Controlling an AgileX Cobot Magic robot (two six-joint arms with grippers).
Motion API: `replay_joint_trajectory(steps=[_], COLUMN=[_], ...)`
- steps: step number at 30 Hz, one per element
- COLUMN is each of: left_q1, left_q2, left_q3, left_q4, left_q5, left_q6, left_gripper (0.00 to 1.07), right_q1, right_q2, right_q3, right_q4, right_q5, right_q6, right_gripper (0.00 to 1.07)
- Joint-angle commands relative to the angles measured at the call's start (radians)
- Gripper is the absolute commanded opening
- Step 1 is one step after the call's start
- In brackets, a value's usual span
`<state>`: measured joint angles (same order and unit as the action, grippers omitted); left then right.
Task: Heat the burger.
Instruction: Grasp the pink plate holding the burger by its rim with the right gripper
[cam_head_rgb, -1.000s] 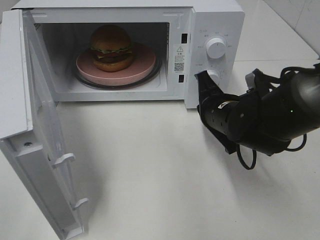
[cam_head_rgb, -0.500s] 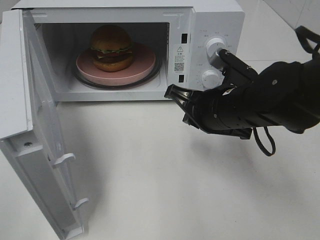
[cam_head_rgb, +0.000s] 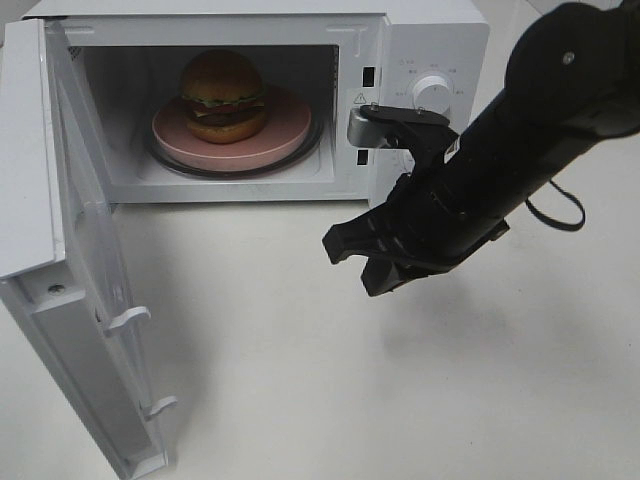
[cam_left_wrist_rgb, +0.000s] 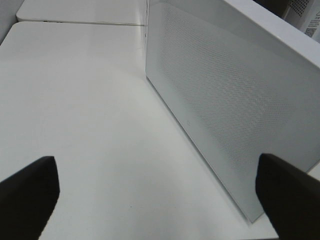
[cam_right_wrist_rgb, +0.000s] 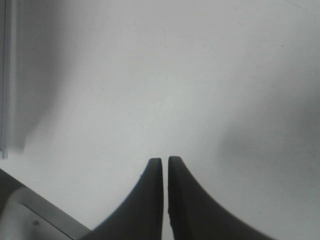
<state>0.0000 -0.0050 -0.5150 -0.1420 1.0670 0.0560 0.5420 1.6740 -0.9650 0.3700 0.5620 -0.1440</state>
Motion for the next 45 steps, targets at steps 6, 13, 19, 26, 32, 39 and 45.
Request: replay_joint_trajectory(steps=[6,13,19,26,32,39,45], left_q1=[0.002,0.002,0.002,0.002,0.002,0.002,0.002], left_q2=[-0.017,-0.017,-0.017,-0.017,-0.017,-0.017,-0.017], left_q3=[-0.001,-0.001,-0.001,-0.001,-0.001,-0.001,-0.001], left_q4=[-0.002,-0.002,-0.002,-0.002,-0.002,-0.002,-0.002], left_q5=[0.003,0.003,0.003,0.003,0.003,0.003,0.003], left_q6=[0.000,0.000,0.000,0.000,0.000,0.000,0.000], left_gripper=[1.00,1.00,1.00,1.00,1.00,1.00,1.00], right_q1=[-0.004,-0.004,-0.004,-0.004,-0.004,0.032,0.099], right_q2=[-0.010,-0.010,-0.014,-0.022,-0.022,-0.022,-0.020], right_q3=[-0.143,-0.205,-0.230,-0.230,-0.230,-0.230,-0.230], right_q4=[-0.254,-0.279,-0.280,-0.322,-0.378,-0.567,-0.725], right_q5=[0.301,0.385,0.417,0.359,0.313,0.223,0.078], right_q6=[-0.036,-0.111,-0.377,-0.608,-0.625,-0.625,-0.631], right_gripper=[0.11,0.23,0.53,1.03,1.00,0.98,0.96])
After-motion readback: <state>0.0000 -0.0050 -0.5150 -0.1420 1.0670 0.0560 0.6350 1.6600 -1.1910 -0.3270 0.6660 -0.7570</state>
